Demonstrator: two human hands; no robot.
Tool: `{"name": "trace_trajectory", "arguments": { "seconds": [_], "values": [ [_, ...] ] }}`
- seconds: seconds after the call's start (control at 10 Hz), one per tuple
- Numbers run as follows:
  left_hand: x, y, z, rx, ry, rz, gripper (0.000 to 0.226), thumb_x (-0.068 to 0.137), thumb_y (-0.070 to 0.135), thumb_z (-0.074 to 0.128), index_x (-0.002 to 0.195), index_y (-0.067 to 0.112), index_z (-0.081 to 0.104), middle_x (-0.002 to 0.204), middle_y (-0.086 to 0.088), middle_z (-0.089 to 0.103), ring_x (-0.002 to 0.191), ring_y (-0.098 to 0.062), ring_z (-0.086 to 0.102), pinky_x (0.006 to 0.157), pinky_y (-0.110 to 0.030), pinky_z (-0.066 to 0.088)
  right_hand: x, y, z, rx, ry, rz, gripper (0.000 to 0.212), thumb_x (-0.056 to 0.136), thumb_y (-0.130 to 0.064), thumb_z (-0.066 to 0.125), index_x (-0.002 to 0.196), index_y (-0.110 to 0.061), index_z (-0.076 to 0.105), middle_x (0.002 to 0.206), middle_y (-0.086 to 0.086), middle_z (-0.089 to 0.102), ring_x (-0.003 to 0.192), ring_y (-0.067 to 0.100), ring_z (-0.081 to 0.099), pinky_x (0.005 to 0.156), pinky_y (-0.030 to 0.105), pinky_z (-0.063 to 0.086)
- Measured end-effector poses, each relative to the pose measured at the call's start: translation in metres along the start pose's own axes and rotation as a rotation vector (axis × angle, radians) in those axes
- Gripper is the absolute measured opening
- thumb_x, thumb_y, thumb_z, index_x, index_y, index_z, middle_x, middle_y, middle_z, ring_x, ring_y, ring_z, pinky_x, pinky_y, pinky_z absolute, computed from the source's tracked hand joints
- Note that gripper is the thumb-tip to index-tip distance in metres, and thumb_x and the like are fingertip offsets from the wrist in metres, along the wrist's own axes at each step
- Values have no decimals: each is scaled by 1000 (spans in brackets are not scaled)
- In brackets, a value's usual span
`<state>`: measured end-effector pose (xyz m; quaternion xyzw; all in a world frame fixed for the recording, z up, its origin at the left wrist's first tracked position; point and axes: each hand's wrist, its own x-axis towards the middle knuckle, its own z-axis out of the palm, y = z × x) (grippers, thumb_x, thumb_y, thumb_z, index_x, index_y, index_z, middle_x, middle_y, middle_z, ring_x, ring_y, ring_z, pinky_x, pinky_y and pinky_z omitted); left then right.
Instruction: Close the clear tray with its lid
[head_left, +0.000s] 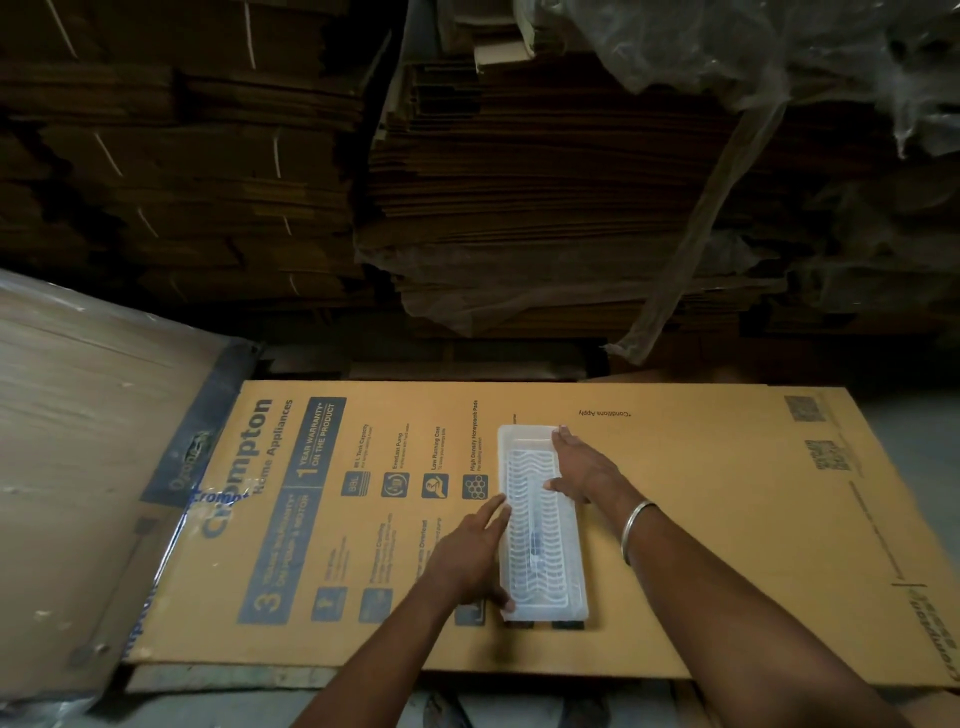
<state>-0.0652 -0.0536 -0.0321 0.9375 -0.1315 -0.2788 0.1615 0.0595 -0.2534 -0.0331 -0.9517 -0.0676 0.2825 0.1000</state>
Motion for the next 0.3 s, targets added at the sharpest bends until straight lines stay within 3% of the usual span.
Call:
{"name": "trace_trajectory", "arguments": {
  "seconds": [0.1, 0.2, 0.3],
  "values": [
    [1, -2, -10, -51, 32, 0, 113, 78, 60, 76, 162, 19, 11, 172, 7, 1, 156, -20, 16, 122, -44, 33, -4, 1, -3, -4, -4, -22, 92, 98, -37, 62, 160, -11, -1, 170, 3, -6, 157, 21, 3, 126, 39, 15],
    [8, -2, -20, -94, 201, -17, 89, 95, 65, 48, 162, 18, 14, 171, -1, 14, 156, -21, 17, 126, -40, 22, -8, 5, -3, -13, 73, -48, 81, 103, -43, 48, 161, -13, 1, 171, 4, -5, 157, 20, -2, 127, 41, 6],
    [17, 1, -32, -18, 382, -40, 83, 101, 64, 29, 162, 14, 4, 172, -6, 5, 159, -22, 6, 129, -39, 5, -12, 9, -3, -23, 291, -86, 79, 102, -53, 38, 161, -15, 0, 170, 4, -7, 156, 20, -8, 126, 42, 0]
  ]
}}
